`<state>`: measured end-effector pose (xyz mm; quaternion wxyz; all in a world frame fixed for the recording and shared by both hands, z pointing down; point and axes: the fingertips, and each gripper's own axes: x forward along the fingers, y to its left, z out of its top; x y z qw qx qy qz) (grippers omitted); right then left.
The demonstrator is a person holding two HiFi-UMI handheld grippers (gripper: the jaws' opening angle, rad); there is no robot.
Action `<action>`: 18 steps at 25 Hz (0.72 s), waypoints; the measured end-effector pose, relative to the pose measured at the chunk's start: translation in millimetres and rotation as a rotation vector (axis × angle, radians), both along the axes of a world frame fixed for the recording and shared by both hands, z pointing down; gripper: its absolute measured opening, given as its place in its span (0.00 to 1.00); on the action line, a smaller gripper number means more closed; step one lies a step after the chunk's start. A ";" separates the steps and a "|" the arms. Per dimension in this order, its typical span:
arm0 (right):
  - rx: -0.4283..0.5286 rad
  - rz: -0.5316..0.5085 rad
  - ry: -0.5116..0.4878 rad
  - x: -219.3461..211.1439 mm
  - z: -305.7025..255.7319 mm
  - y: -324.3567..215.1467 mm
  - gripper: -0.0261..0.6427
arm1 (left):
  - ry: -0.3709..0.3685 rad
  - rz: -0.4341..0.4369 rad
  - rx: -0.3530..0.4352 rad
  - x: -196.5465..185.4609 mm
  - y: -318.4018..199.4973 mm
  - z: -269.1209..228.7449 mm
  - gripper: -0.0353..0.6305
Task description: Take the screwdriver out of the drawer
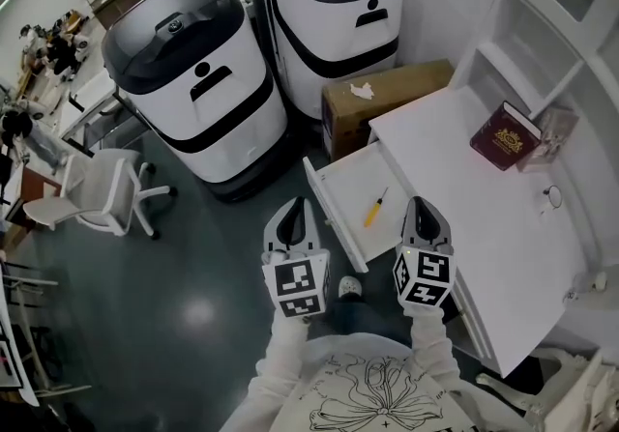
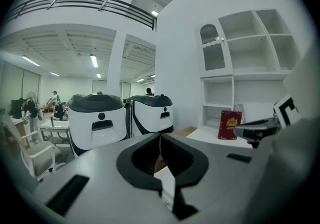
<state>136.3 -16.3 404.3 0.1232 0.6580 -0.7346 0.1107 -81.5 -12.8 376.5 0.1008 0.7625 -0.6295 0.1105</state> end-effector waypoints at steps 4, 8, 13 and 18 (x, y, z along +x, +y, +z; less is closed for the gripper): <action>-0.020 -0.015 -0.012 8.7 11.0 -27.3 0.04 | -0.005 -0.006 -0.015 9.7 -25.6 10.0 0.06; -0.048 -0.021 -0.026 14.6 23.5 -44.9 0.05 | -0.004 -0.014 -0.041 17.2 -42.8 18.0 0.06; -0.103 -0.036 -0.041 13.0 43.5 -60.7 0.05 | -0.006 -0.016 -0.079 21.3 -57.3 32.6 0.06; -0.150 -0.027 -0.060 9.4 63.4 -75.7 0.05 | -0.008 0.000 -0.119 20.8 -75.4 49.2 0.06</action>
